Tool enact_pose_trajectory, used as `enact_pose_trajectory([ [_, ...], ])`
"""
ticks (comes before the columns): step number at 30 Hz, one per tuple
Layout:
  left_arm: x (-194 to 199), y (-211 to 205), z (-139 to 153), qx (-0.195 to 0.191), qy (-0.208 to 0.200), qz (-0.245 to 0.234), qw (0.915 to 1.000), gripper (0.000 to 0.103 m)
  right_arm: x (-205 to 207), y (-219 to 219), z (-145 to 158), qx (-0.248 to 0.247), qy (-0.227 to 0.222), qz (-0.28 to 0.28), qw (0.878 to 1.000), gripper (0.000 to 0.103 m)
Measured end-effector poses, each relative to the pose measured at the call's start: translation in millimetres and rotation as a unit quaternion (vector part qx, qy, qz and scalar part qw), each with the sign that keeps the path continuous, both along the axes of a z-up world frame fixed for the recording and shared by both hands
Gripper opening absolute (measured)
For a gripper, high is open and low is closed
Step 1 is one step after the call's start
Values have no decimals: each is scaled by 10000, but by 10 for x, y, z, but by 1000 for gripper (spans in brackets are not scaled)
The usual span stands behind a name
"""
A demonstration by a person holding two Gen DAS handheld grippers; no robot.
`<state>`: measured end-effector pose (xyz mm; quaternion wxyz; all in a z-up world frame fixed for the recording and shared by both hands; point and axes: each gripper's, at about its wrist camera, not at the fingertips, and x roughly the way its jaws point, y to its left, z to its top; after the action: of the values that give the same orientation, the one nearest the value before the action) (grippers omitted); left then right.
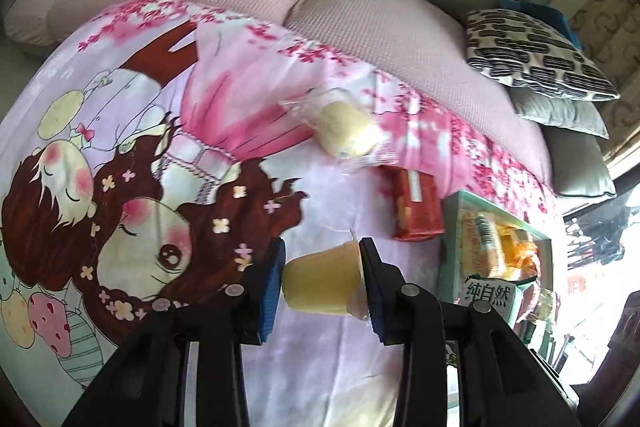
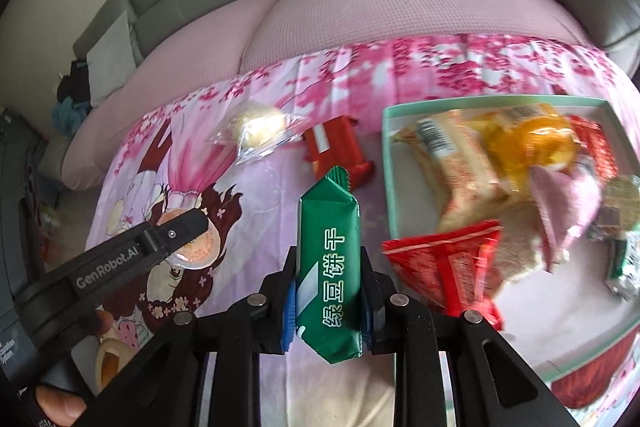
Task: Organize snacks
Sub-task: 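Lift both held snacks and carry them over the tray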
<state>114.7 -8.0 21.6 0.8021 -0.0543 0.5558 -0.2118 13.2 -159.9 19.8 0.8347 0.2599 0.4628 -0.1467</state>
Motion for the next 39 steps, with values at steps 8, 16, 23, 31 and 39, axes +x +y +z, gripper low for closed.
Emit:
enact_pose_trajectory([
  [8,-216,-214,160,-17,-314,-268,9991,39,-382,-267,183,-70,-253,-451,9986,26],
  [16,-472,-514,272,32,-609,-673,9959,39,-624,-560,174,81,-319,-870,9957,26],
  [23,-748,-824,313,53,-794,-1241,9891,39,-899,-824,252,86,-452,-1338,9899,26],
  [31,-1026,-1124,325,-15,-913,-1849,9785,39,-1360,-1268,287,-137,-240,-2304,9727,26],
  [39,-1293,-1405,195,55,-914,-2380,9670,39,-1542,-1429,233,-140,-85,-2441,9696,26],
])
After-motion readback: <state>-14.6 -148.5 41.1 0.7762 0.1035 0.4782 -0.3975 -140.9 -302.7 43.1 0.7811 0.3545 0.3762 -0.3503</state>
